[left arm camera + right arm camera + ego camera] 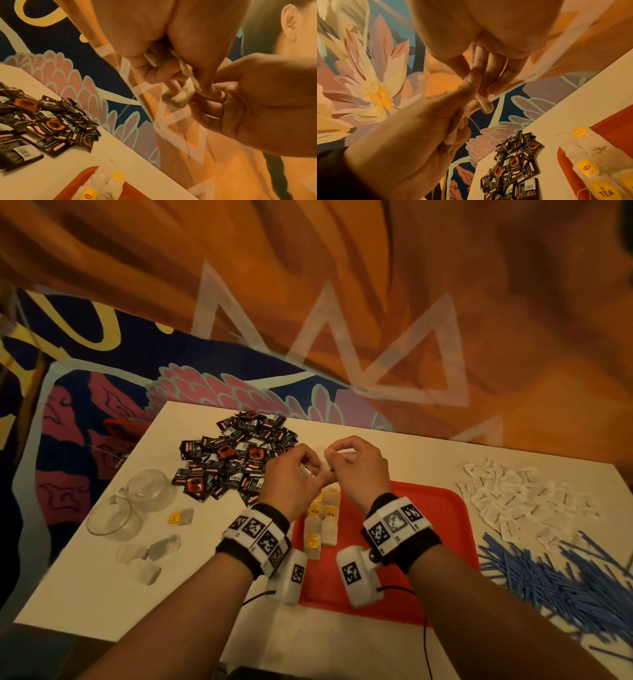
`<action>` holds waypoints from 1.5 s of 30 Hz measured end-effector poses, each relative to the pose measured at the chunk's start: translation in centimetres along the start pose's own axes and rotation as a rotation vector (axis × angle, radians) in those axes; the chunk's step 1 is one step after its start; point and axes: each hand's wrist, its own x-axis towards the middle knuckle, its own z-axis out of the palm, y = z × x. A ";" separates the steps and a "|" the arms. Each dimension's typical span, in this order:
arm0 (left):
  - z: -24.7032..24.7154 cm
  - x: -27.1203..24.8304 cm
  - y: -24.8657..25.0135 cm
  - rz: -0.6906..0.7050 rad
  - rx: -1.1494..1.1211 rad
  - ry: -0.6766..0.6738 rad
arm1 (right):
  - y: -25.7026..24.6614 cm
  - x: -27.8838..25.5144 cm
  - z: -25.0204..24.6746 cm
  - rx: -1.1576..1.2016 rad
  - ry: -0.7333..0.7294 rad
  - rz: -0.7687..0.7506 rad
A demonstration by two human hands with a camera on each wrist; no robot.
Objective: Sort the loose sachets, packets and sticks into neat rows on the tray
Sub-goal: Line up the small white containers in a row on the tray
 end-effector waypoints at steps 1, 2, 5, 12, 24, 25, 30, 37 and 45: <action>0.0 0.1 -0.1 -0.019 -0.003 0.004 | -0.1 -0.1 -0.1 0.008 -0.008 -0.010; 0.0 0.2 -0.1 -0.031 0.001 0.004 | -0.2 -0.3 -0.1 0.045 -0.019 -0.014; -0.1 0.5 -0.8 -0.005 0.011 0.000 | -0.2 -0.7 -0.6 0.208 -0.100 0.008; -0.7 1.3 -2.1 -0.206 -0.291 -0.160 | 2.2 -0.2 -1.6 0.139 -0.167 0.075; -0.5 0.7 -6.4 -0.279 -0.190 -0.398 | 6.8 -2.1 1.9 0.160 -0.330 0.224; -0.4 0.6 -6.8 -0.265 -0.163 -0.427 | 7.1 -2.2 2.2 0.162 -0.331 0.230; 1.0 0.0 -8.6 -0.305 -0.145 -0.419 | 9.5 -2.7 3.1 0.095 -0.293 0.345; 3.7 -2.1 -12.7 -0.266 0.290 -0.515 | 15.8 -3.1 3.0 -0.323 -0.335 0.441; 7.0 -4.4 -14.9 0.064 0.721 -0.768 | 18.9 -2.7 4.8 -0.462 -0.307 0.513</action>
